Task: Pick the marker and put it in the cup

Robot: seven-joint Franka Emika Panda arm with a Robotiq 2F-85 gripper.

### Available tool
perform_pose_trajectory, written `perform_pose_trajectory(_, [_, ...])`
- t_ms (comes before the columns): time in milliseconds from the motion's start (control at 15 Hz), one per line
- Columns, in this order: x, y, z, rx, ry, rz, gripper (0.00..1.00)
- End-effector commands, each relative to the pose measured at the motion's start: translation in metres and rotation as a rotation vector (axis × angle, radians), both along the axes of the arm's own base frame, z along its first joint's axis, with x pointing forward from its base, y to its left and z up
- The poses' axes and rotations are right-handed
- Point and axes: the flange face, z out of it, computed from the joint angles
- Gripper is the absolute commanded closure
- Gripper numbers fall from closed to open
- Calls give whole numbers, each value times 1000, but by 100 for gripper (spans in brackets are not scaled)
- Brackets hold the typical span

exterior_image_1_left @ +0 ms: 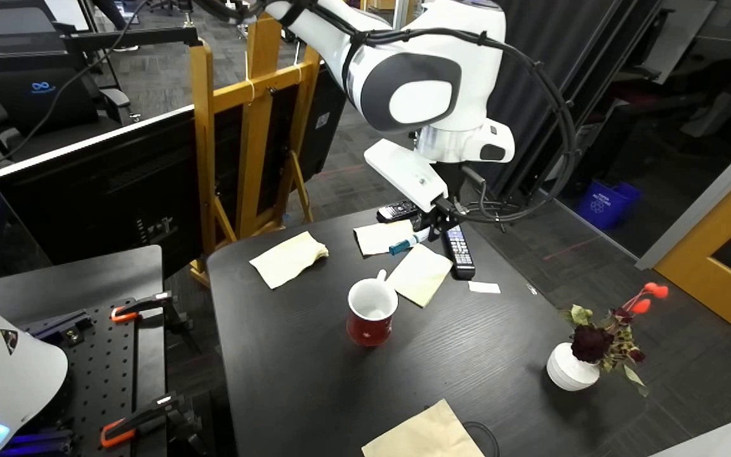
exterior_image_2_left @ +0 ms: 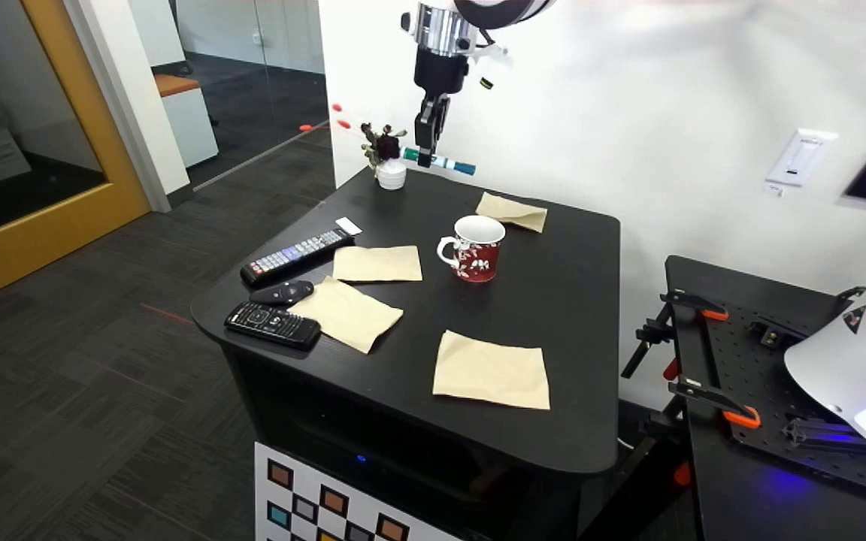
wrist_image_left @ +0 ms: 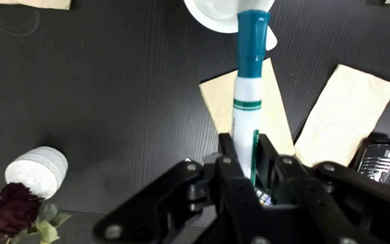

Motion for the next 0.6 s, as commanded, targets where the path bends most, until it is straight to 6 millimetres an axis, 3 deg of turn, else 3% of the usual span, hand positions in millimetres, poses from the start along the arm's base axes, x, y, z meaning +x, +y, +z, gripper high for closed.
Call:
perform_pose_trajectory(0, [0, 4, 0, 1, 3, 4, 79])
perform_pose_trajectory(267, [-1, 0, 0, 1, 4, -3, 79])
perform_pose_trajectory(333, [-1, 0, 0, 1, 4, -3, 95])
perform_pose_trajectory(533, [-4, 10, -7, -22, -52, -168, 95])
